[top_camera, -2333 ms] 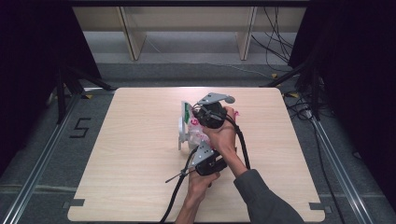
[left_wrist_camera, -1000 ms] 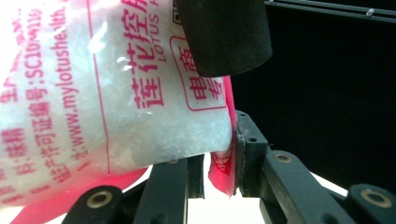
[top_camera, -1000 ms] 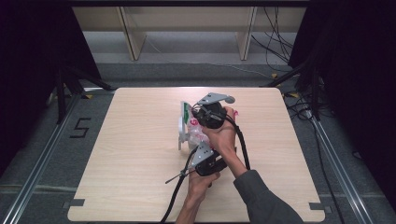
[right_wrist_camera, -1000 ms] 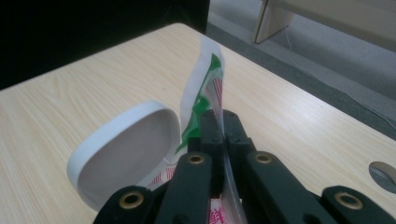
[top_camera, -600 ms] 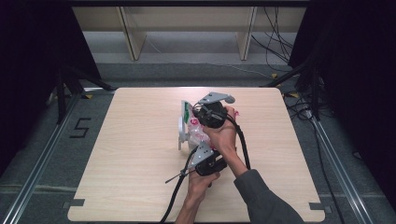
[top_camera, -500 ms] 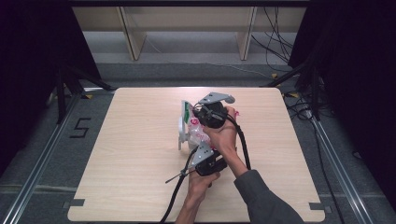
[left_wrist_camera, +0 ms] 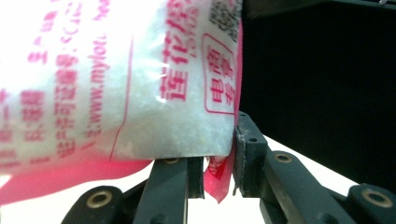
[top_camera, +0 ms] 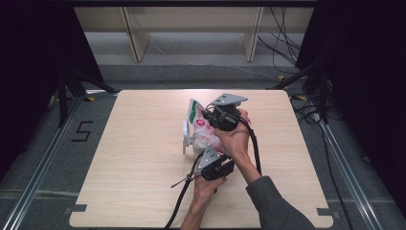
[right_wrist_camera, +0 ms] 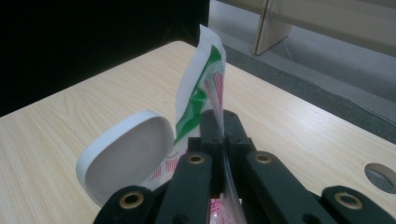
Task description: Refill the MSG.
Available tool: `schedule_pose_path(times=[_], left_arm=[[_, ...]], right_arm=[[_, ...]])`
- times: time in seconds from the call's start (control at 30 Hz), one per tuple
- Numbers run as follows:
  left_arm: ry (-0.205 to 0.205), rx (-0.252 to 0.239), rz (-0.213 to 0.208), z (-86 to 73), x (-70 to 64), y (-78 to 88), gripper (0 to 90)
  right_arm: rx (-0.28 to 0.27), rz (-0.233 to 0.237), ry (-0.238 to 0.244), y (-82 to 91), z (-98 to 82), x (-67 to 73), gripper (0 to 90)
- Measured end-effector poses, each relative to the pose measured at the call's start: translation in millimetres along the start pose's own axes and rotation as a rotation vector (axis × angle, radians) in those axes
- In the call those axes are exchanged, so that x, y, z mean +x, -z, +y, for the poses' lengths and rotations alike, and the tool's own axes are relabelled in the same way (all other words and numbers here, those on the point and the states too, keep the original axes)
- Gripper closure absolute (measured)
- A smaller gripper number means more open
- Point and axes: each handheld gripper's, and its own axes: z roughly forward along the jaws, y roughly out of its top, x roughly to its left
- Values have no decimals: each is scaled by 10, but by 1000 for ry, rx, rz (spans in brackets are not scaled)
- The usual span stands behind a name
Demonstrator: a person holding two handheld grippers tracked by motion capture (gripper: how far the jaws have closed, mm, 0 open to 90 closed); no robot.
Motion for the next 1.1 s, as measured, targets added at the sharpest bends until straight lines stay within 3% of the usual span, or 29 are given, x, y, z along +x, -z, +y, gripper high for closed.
schedule_pose_path(times=[0.23,0.4,0.43,0.53,0.7,0.73,0.8,0.83,0.9,1.0,1.03,1.07,1.1], left_arm=[[8,20,6,-46,20,-18,745],[37,12,1,-57,22,-6,722],[35,15,4,-61,26,-1,717],[35,19,8,-73,42,-2,702],[24,34,16,-93,32,-9,684],[14,44,19,-94,40,-5,680],[21,39,21,-97,28,-8,669],[27,33,16,-96,25,-9,665],[8,47,24,-82,41,7,651],[30,36,23,-80,30,16,630],[14,53,31,-77,46,30,615],[34,36,23,-78,39,24,610],[34,45,28,-74,46,35,601]], right_arm=[[-38,-7,-27,77,-33,-75,900],[-56,-3,3,156,-27,-120,900],[-57,-3,-28,177,-35,-106,900],[-83,6,-23,229,-56,-139,900],[-104,16,-66,351,-118,-167,900],[-123,29,-46,362,-130,-193,900],[-118,35,-83,420,-150,-183,900],[-130,43,-66,434,-153,-194,900],[-136,29,-80,481,-158,-195,900],[-149,31,-72,491,-158,-214,900],[-149,27,-74,492,-160,-216,900],[-156,32,-63,486,-161,-227,900],[-148,35,-102,495,-171,-207,900]])
